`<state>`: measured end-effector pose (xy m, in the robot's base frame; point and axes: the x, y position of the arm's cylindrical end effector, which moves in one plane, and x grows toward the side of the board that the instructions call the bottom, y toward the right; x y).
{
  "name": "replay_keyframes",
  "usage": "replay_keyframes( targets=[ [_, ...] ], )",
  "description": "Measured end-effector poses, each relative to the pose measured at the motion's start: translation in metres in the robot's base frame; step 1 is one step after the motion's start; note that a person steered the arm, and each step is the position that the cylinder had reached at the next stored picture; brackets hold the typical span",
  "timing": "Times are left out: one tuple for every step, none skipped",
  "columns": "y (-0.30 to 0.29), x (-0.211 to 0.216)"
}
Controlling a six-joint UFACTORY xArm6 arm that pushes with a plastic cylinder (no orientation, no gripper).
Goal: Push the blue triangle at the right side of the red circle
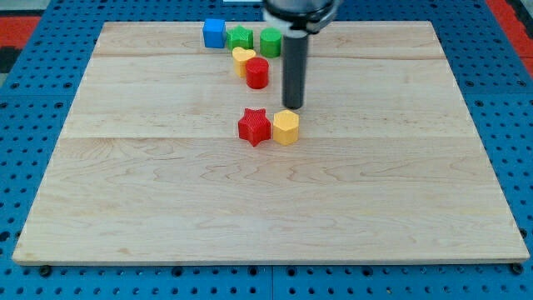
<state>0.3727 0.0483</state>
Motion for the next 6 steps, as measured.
replay_keyframes(
  targets=[
    [0.028, -0.051],
    [0.041, -0.101],
    [0.041, -0.139],
    [0.019, -0.157],
    [-0.015, -0.133],
    [-0.024, -0.103]
  ],
)
